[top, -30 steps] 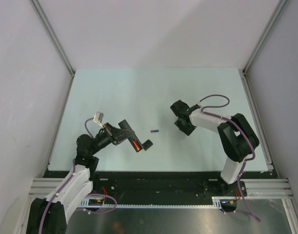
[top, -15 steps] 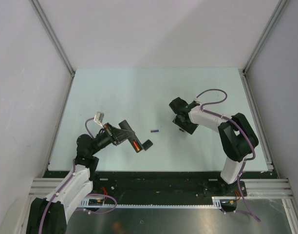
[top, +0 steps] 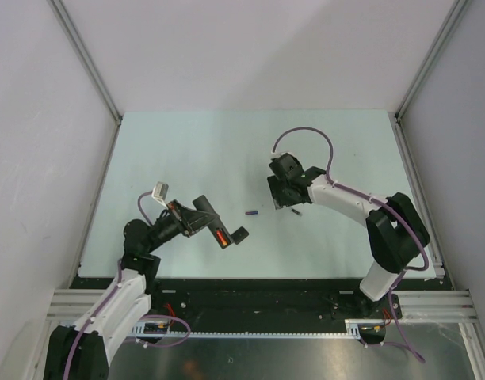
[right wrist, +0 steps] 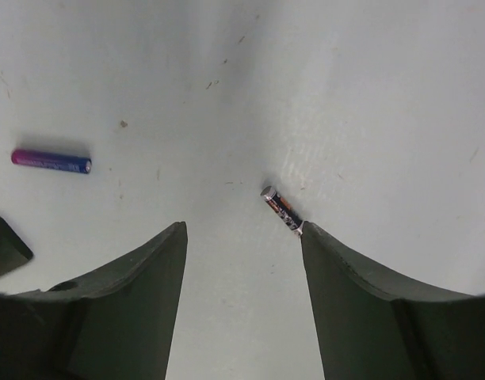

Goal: Load the batteries into the remote control

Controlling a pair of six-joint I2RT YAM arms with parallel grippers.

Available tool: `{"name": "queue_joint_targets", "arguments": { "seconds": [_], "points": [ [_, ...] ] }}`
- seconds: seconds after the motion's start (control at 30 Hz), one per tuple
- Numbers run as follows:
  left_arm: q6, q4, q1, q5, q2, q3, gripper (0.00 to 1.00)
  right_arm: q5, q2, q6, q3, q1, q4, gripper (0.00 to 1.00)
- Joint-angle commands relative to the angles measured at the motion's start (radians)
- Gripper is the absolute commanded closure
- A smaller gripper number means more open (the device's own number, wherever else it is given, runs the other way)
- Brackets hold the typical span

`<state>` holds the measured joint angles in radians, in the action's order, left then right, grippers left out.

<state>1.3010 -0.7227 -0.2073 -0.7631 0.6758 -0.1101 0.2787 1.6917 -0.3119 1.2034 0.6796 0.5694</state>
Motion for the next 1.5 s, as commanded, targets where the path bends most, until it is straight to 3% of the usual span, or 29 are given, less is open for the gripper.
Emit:
{"name": "queue_joint_targets", "arguments": {
  "seconds": [0.0, 0.27, 0.53, 0.9, 1.47],
  "points": [
    [-0.012, -0.027, -0.004, -0.013, -0.027, 0.009, 1.0, -0.147, -0.006, 0.26, -0.037, -0.044, -0.065, 0.37],
    [-0.023, -0.029, -0.004, -0.044, -0.004, -0.002, 1.0, -0.234, 0.035, 0.309, -0.076, -0.087, -0.097, 0.4],
    [-0.04, -0.029, -0.006, -0.059, 0.016, -0.013, 1.0, -0.243, 0.06, 0.309, -0.129, -0.117, -0.118, 0.54],
    [-0.054, -0.029, -0.007, -0.058, 0.041, -0.022, 1.0, -0.265, 0.026, 0.295, -0.205, -0.161, -0.161, 0.52],
    [-0.055, -0.027, -0.007, -0.047, 0.051, -0.017, 1.0, -0.13, -0.009, -0.024, -0.203, -0.063, -0.065, 0.57]
  ]
}}
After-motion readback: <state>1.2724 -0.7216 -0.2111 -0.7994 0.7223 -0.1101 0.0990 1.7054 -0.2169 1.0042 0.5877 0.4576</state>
